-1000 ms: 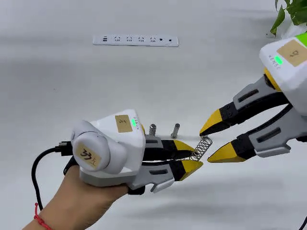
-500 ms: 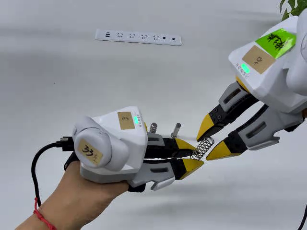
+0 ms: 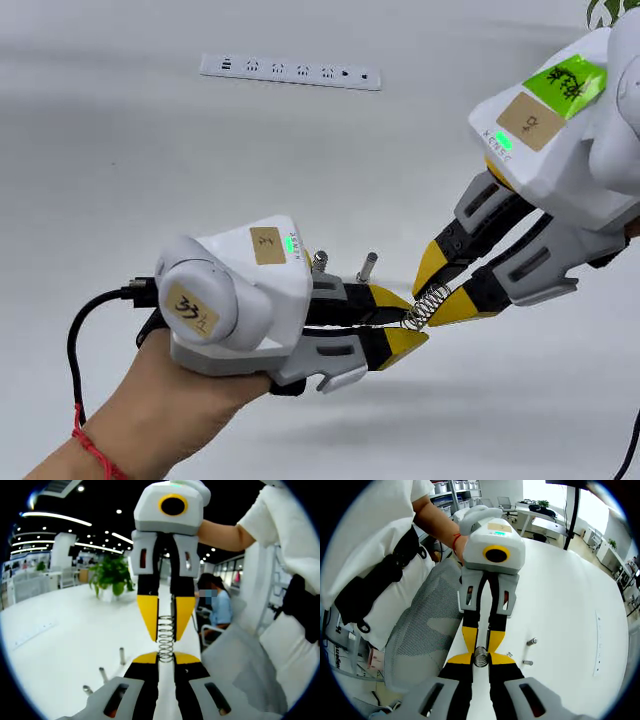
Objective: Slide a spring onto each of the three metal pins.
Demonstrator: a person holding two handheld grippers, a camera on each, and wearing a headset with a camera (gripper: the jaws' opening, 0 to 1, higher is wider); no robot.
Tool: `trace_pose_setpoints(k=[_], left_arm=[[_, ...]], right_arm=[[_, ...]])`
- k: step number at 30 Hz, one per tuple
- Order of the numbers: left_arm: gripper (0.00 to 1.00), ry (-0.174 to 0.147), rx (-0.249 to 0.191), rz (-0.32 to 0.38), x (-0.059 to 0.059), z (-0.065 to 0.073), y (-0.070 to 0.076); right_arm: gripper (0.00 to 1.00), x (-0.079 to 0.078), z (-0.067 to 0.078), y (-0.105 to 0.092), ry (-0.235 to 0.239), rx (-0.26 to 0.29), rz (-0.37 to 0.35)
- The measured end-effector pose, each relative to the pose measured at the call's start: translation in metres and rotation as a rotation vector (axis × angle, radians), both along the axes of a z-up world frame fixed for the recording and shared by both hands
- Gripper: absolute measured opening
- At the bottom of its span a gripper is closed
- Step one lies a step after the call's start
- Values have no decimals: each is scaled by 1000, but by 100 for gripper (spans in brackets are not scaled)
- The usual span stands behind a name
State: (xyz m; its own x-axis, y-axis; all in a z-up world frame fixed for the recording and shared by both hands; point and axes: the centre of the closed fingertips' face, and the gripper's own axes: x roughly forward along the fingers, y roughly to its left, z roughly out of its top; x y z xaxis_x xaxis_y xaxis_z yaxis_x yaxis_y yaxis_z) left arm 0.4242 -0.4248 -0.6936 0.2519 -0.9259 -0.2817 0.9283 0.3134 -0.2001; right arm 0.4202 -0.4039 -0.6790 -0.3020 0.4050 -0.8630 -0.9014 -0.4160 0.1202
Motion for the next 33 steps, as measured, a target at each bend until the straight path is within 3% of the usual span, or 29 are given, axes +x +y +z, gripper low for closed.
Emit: trace_pose_setpoints(k=[23,33], left_arm=[[11,-8,13,-5,-3,-4,0],[18,-8,28,3,-4,-8,4]], right_arm=[[12,-4,-3,3,0,-18,2],[12,-4,-3,4,-2,-15,-5]])
